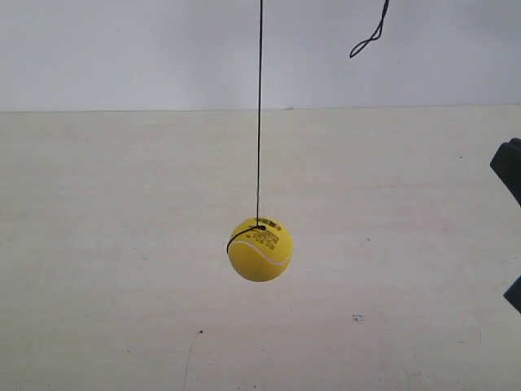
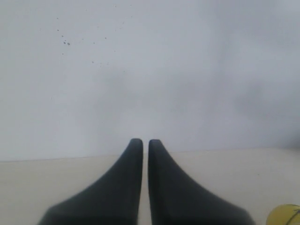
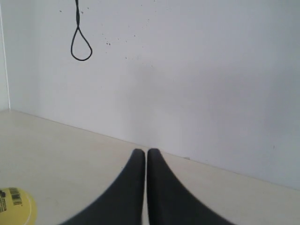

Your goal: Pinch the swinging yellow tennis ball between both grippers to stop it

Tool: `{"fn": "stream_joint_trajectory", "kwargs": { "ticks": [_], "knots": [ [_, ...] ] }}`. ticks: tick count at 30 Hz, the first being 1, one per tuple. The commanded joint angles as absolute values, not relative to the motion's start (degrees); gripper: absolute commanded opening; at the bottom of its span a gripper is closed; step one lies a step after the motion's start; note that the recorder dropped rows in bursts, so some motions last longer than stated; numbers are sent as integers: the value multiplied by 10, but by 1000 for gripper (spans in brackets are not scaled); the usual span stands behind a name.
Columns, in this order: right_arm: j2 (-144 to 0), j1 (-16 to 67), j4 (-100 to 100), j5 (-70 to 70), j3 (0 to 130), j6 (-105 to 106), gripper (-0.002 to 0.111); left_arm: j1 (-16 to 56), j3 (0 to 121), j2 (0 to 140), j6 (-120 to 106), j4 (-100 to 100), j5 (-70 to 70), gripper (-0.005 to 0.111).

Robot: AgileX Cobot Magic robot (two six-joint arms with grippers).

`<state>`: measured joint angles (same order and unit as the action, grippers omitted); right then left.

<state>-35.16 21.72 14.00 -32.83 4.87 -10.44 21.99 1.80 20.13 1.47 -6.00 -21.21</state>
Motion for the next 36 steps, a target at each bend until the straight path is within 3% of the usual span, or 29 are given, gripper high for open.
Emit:
{"fn": "stream_joint_trajectory", "kwargs": {
  "ticks": [1,14,36],
  "knots": [
    [-349,219,139,-336,45,-102,0,223,16,155,16,-64,-165,5],
    [-349,219,139,-336,45,-102,0,223,16,0,45,-64,-137,5],
    [-349,219,139,-329,45,-104,0,223,20,0,68,-64,-121,5]
  ]
}}
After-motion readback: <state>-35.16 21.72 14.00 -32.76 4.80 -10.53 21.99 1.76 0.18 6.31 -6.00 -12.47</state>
